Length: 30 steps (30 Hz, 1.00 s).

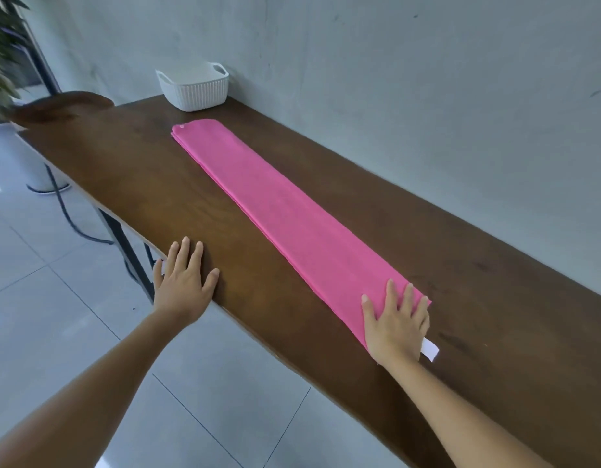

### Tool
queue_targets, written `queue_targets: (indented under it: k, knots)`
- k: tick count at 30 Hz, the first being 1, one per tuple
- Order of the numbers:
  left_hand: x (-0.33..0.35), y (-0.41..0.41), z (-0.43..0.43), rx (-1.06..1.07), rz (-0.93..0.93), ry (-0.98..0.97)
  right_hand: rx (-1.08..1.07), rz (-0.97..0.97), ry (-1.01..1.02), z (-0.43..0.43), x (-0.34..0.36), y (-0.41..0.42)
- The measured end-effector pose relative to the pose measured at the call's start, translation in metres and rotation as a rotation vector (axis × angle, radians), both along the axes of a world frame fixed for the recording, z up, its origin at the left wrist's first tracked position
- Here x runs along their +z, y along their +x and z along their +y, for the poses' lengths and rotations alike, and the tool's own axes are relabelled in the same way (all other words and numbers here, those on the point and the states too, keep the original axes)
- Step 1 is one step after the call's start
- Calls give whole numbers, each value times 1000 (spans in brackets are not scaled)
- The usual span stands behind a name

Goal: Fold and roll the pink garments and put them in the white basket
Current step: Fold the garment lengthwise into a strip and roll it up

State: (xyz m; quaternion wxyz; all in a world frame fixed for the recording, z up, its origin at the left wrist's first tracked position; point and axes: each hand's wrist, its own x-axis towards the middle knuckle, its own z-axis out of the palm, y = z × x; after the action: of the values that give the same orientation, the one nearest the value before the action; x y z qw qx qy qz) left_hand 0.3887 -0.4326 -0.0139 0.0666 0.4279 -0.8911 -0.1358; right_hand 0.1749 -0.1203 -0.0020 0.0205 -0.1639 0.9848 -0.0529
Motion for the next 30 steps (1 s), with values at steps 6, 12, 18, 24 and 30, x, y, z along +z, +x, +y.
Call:
queue_targets:
  k: [6, 12, 18, 24, 30]
  knots:
    - [4, -11, 84, 79, 51, -16, 79, -51, -5, 8, 1, -5]
    - [5, -32, 173, 107, 94, -36, 265, -127, -18, 29, 5, -15]
    - [13, -72, 254, -31, 129, -60, 550, -180, -127, 80, 12, -41]
    - [28, -112, 308, -193, 189, -99, 632, -345, -470, 128, 15, -71]
    - [26, -129, 322, -208, 158, -66, 633, -302, -447, 151, 5, -85]
